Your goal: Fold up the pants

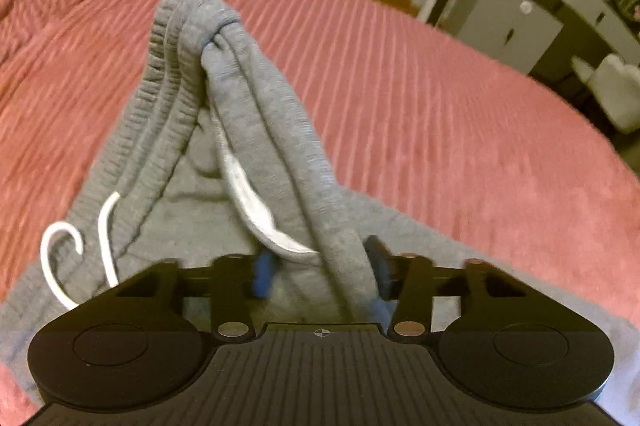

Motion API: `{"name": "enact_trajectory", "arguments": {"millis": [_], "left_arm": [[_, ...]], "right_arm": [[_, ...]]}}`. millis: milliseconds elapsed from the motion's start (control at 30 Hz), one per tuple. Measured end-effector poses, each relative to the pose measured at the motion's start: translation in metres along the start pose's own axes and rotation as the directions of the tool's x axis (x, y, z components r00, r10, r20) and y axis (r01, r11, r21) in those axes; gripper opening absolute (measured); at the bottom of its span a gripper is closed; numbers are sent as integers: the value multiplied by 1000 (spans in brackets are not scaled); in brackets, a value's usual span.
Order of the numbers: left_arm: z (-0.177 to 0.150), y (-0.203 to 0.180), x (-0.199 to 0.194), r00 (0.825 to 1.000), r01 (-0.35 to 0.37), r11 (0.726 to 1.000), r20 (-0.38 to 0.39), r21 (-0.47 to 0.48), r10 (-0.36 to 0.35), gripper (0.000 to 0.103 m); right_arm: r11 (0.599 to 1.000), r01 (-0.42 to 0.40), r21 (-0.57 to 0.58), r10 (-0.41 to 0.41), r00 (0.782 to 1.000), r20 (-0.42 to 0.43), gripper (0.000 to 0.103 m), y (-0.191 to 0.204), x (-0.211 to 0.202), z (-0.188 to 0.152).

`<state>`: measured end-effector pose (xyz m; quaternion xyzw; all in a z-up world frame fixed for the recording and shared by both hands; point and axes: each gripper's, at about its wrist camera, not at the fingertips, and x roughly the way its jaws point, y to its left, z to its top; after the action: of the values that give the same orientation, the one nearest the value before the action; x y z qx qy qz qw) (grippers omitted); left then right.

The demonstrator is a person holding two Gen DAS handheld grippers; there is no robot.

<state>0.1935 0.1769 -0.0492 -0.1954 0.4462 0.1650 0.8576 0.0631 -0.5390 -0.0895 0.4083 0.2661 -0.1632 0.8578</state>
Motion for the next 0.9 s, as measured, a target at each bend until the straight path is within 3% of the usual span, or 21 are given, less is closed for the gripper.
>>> {"name": "enact_trajectory", "arguments": {"millis": [67,133,200,233,267,333,400,500,600,667,733,767,800,833,867,900], "left_arm": [[0,2,1,1000,21,1000,11,14,-21,20],[-2,8,-7,999,47,999,25,2,-47,17],[-6,15,-22,996,71,997,56,6,-71,16],[-9,18,-31,994,80,997,73,8,-80,15],[-13,22,-42,991,98,995,93,7,-98,15],[-23,32,-67,982,140,990,126,-8,-138,14],[-34,45,-95,970,187,982,163,-26,-180,14],[-58,57,-137,951,233,972,217,-32,-221,14],[-95,66,-166,943,245,969,241,-33,-230,14],[-120,68,-167,953,221,974,225,-47,-205,17],[-143,67,-149,975,146,989,173,-37,-138,20],[-150,64,-136,988,104,994,117,-32,-99,24],[-157,63,-122,997,68,997,51,-36,-66,24],[-162,63,-113,998,56,997,2,-54,-56,24],[-163,63,-110,998,61,995,-22,-82,-63,27],[-163,64,-113,998,68,992,-3,-106,-69,31]], "right_arm": [[997,-23,71,24,1000,-8,91,-6,2,5],[992,-24,122,26,1000,-12,86,-9,3,10],[993,9,114,-7,1000,-11,54,-6,6,14],[994,45,103,-43,999,-27,18,-4,9,16],[992,81,95,-76,996,-53,7,-2,13,17],[991,102,82,-97,993,-64,6,2,17,19],[997,73,37,-72,997,-31,6,14,12,26],[1000,-3,-12,4,999,54,5,37,-9,47],[999,-33,-33,38,988,147,5,48,-31,67],[999,0,-47,9,981,192,6,45,-38,76],[994,84,-69,-71,981,181,9,36,-26,77],[984,166,-70,-153,974,168,19,27,-12,74],[967,243,-75,-231,963,138,21,19,2,69],[949,305,-82,-300,951,69,29,8,18,64],[945,319,-65,-319,948,20,33,-1,28,59],[957,287,-45,-286,958,22,34,-7,29,51]]}}
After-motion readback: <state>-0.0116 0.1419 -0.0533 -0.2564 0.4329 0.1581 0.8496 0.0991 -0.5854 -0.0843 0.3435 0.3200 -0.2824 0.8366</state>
